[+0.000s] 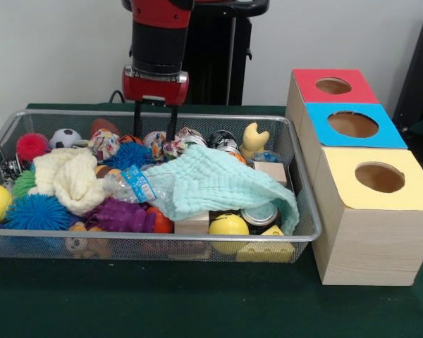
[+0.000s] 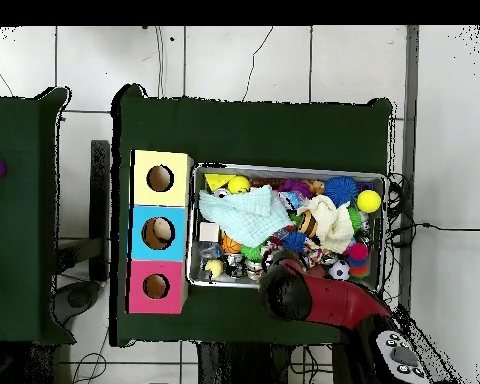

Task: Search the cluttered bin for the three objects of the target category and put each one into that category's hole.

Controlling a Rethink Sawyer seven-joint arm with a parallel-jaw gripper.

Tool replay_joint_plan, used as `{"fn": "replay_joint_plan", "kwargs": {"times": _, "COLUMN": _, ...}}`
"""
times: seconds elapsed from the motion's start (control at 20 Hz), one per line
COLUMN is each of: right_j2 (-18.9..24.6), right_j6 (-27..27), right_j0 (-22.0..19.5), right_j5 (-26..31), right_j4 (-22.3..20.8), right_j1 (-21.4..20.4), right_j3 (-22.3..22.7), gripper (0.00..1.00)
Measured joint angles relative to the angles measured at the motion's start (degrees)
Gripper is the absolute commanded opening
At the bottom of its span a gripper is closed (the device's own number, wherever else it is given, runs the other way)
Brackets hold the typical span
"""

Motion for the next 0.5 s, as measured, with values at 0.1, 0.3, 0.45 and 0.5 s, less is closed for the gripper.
{"fn": "replay_joint_plan", "kwargs": {"times": 0.1, "right_j2": 0.00, "right_j6": 0.00, "right_j0": 0.04, "right_j5": -0.07, "right_j4": 0.00, "right_j1": 1.23, "right_j3": -0.84, "gripper": 1.00}}
{"fn": "replay_joint_plan", "kwargs": {"times": 0.3, "right_j2": 0.01, "right_j6": 0.00, "right_j0": 0.08, "right_j5": -1.83, "right_j4": 0.01, "right_j1": 4.24, "right_j3": -2.17, "gripper": 1.00}}
{"fn": "replay_joint_plan", "kwargs": {"times": 0.45, "right_j2": 0.02, "right_j6": 0.00, "right_j0": 0.11, "right_j5": -4.59, "right_j4": 0.02, "right_j1": 6.78, "right_j3": -2.97, "gripper": 1.00}}
{"fn": "replay_joint_plan", "kwargs": {"times": 0.5, "right_j2": 0.02, "right_j6": 0.00, "right_j0": 0.11, "right_j5": -5.08, "right_j4": 0.02, "right_j1": 7.13, "right_j3": -3.01, "gripper": 1.00}}
